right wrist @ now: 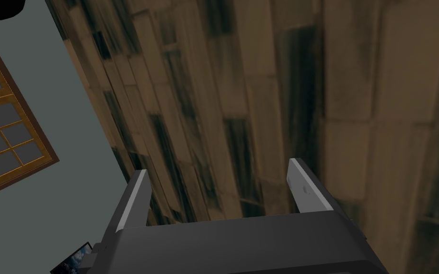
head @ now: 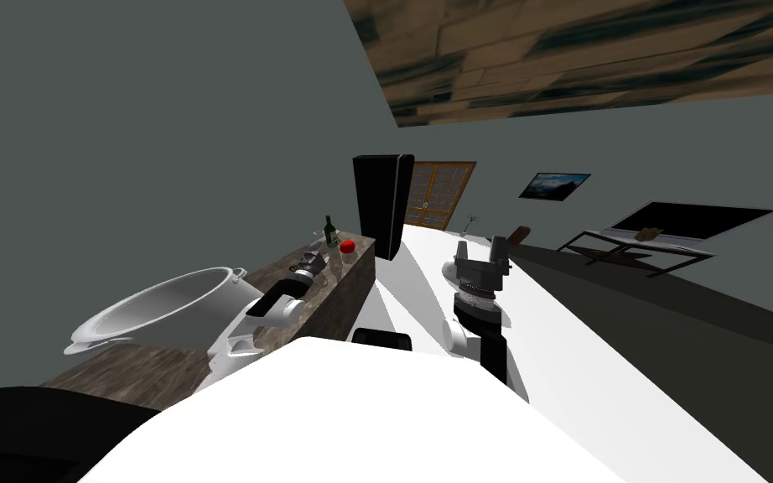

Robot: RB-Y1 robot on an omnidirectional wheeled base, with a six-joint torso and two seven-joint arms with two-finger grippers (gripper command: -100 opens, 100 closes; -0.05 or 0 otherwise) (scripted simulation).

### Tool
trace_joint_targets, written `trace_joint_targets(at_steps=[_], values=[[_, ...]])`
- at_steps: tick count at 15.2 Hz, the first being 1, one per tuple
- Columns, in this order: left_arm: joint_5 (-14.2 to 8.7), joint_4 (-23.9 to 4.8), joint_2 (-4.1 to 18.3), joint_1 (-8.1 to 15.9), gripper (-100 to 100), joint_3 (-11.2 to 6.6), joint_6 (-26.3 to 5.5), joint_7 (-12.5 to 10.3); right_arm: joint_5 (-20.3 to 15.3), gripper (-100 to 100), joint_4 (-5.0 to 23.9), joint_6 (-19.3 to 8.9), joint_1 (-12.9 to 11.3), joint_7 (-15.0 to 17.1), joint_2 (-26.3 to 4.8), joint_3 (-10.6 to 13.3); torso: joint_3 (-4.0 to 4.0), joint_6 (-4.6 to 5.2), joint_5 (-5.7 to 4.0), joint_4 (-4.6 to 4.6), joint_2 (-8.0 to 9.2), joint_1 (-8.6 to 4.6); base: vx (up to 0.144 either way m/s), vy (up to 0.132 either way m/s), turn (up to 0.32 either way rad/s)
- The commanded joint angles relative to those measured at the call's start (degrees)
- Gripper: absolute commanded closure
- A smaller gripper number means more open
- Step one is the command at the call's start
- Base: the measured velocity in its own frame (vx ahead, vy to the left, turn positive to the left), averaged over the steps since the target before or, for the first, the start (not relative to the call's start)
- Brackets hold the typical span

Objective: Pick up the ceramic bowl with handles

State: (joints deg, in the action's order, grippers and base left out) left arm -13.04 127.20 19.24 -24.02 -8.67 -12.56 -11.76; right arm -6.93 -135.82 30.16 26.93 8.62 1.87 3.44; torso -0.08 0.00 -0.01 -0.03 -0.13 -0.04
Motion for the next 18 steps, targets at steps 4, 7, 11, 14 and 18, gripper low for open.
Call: trace_joint_targets(at_steps=[4, 7, 11, 14, 18], values=[[-3.41, -0.97, 2.84, 0.71, -100, -2.13, -6.58, -0.74, 0.00, 0, 0.00, 0.00, 0.00, 0.00, 0.00, 0.00, -0.01, 0.00, 0.00, 0.00, -0.01, 0.03, 0.033, -0.011, -0.005], [-5.47, -1.46, 4.57, 1.04, -100, -3.42, -10.00, -1.18, 0.00, 0, 0.00, 0.00, 0.00, 0.00, 0.00, 0.00, 0.00, 0.00, 0.01, 0.00, 0.01, 0.01, 0.024, -0.008, -0.003], [-7.56, -1.96, 6.31, 1.38, -100, -4.74, -14.06, -1.63, 0.00, 0, 0.00, 0.00, 0.00, 0.00, 0.00, 0.00, 0.02, 0.00, 0.01, 0.01, 0.04, 0.02, 0.025, -0.010, -0.004], [-9.66, -2.46, 8.05, 1.72, -100, -6.06, -17.56, -2.07, 0.00, 0, 0.00, 0.00, 0.00, 0.00, 0.00, 0.00, 0.00, 0.00, 0.01, 0.00, 0.00, 0.02, 0.035, -0.008, -0.005], [-11.77, -2.97, 9.80, 2.07, -100, -7.39, -21.58, -2.52, 0.00, 0, 0.00, 0.00, 0.00, 0.00, 0.00, 0.00, 0.01, 0.00, 0.01, 0.00, 0.02, 0.02, 0.028, -0.007, -0.003]])
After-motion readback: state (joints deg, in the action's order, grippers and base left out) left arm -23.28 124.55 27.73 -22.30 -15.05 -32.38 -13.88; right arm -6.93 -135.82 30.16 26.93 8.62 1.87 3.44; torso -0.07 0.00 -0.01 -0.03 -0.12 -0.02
